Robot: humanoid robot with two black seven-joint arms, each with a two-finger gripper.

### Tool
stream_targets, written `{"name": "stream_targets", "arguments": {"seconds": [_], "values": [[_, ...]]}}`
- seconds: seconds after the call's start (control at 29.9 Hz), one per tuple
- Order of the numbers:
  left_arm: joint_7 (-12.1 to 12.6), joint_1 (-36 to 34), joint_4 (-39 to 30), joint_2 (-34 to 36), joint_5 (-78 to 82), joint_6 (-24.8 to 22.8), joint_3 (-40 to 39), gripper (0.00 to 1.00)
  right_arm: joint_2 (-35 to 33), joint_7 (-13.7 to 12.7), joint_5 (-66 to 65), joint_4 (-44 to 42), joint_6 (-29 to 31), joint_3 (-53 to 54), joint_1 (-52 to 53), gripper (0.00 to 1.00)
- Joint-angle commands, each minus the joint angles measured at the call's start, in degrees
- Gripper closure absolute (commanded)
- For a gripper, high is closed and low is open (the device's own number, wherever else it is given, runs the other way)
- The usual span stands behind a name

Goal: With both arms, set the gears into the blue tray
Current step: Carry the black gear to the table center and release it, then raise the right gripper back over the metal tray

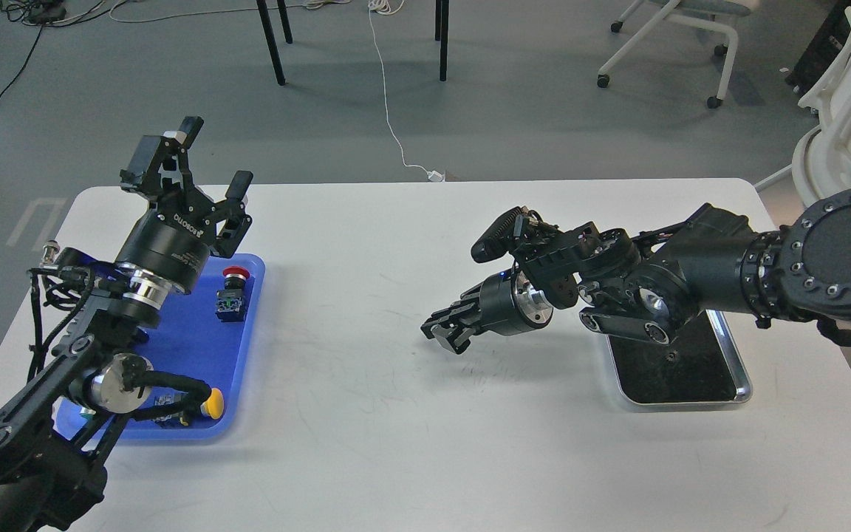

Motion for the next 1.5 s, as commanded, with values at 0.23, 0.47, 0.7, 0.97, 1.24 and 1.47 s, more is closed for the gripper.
{"name": "stream_targets", "arguments": {"seconds": [0.23,0.47,0.7,0.97,1.24,1.47], "values": [[0.08,1.01,-0.96,0.06,0.00,0.00,-0.74,0.02,0.01,0.00,-0.56,-0.39,-0.05,-0.15,-1.67,0.83],[0.08,1.10,-0.96,0.14,0.00,0.00,-0.74,0.02,0.01,0.00,-1.00,-0.13,-0.05,-1.20,-2.29,0.75],[0.08,1.01,-1.40,-0.03,0.00,0.00,-0.74,0.02,0.01,0.00,-0.91,-0.13,-0.22,-1.46,-2.29,0.47],[0.17,1.10,-1.40,0.23,0.00,0.00,-0.65,0.02,-0.08,0.00,0.14,1.01,-0.31,0.63,-0.19,0.06],[0.26,1.01,-1.57,2.95,0.09,0.00,0.32,0.02,-22.28,0.00,8.11,8.91,0.48,17.50,-0.96,0.03],[-0.09,0.22,-1.75,3.92,1.57,0.00,2.07,0.02,-36.63,0.00,26.84,16.13,0.39,43.23,-20.18,0.03]]}}
